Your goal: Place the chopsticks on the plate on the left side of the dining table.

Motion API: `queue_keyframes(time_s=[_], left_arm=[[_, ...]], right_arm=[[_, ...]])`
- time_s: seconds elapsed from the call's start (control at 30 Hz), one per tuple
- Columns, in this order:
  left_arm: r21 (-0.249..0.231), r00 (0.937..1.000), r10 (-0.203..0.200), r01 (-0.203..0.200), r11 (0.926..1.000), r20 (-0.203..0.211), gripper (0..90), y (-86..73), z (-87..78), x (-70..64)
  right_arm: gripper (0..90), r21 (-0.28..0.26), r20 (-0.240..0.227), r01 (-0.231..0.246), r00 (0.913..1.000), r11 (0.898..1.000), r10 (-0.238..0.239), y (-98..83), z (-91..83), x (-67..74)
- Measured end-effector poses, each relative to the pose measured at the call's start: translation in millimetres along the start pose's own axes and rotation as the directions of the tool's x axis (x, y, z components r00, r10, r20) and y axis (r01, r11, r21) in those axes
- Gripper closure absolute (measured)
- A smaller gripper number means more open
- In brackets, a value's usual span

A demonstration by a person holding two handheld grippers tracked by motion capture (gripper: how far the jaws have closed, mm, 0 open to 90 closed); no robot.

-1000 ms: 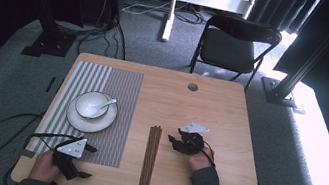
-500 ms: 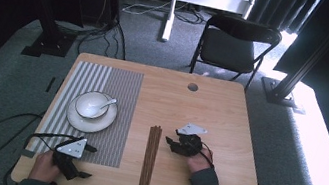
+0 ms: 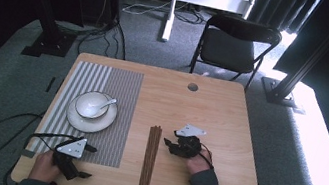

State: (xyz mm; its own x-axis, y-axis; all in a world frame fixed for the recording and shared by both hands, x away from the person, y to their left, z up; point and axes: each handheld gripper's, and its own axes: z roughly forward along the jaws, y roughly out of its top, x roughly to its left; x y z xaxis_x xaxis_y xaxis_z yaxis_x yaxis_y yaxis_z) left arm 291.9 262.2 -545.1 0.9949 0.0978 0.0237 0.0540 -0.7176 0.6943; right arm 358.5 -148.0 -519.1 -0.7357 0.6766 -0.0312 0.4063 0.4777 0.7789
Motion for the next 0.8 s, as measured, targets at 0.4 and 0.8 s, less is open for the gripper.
queue_keyframes(time_s=[0.4, 0.8], left_arm=[[0.0, 1.0, 0.0, 0.0, 1.0, 0.0, 11.7, 0.0, 0.0, 0.0], [0.0, 1.0, 0.0, 0.0, 1.0, 0.0, 11.7, 0.0, 0.0, 0.0]], right_arm=[[46.3, 0.006, -0.015, 0.031, 0.9994, 0.999, -0.031, 0.0, 0.4, 7.1], [46.2, 0.012, -0.034, 0.053, 0.9981, 0.999, -0.052, 0.2, 0.5, 14.3]])
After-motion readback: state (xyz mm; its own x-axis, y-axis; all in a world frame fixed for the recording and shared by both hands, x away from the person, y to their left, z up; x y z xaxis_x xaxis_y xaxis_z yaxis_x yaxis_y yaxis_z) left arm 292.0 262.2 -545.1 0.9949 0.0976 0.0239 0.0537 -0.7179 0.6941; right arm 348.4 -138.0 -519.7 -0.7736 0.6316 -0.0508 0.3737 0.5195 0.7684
